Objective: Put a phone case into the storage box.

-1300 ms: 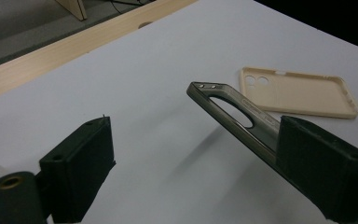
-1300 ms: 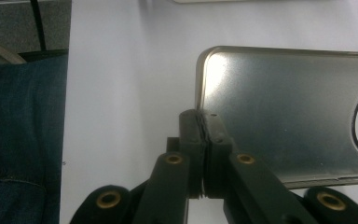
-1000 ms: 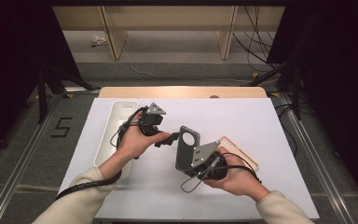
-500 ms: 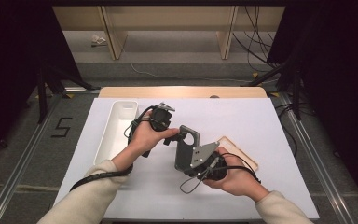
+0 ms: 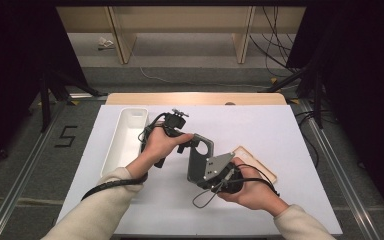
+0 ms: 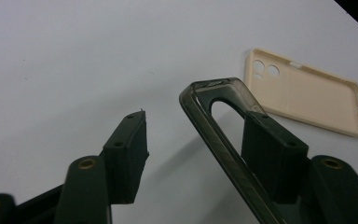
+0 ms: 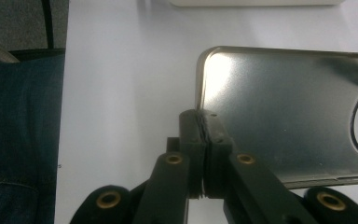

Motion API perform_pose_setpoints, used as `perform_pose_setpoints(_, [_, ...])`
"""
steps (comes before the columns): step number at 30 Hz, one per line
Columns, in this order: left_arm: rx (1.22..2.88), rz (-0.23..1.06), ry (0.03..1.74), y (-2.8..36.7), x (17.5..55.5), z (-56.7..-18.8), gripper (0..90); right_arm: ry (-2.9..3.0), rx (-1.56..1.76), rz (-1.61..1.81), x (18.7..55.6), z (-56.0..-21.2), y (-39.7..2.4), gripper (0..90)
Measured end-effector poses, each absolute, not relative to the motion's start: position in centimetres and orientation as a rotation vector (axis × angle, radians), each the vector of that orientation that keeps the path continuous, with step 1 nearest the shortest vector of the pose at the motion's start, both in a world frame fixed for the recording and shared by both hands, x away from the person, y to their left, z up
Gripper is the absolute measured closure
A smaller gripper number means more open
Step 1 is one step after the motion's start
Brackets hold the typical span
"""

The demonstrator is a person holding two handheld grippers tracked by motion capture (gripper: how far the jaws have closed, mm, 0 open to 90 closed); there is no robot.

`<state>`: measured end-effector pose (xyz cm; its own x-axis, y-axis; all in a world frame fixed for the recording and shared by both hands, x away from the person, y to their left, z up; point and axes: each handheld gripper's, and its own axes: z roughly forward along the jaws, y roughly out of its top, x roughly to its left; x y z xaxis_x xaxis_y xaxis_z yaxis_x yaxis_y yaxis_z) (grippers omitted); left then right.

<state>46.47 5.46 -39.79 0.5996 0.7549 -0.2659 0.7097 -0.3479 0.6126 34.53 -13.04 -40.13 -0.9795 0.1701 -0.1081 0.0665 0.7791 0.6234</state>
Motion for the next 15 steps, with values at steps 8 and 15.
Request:
perform_pose_setpoints(8, [2.092, 0.023, 1.205, 5.38, 46.77, -40.14, 59.4, 2.819, 0.181, 0.97, 34.49, -40.22, -12.95, 89.4])
perform_pose_setpoints(15, [2.031, -0.016, 1.236, 5.46, 46.59, -39.83, 69.1, 2.833, 0.172, 0.959, 34.45, -40.49, -12.74, 89.4])
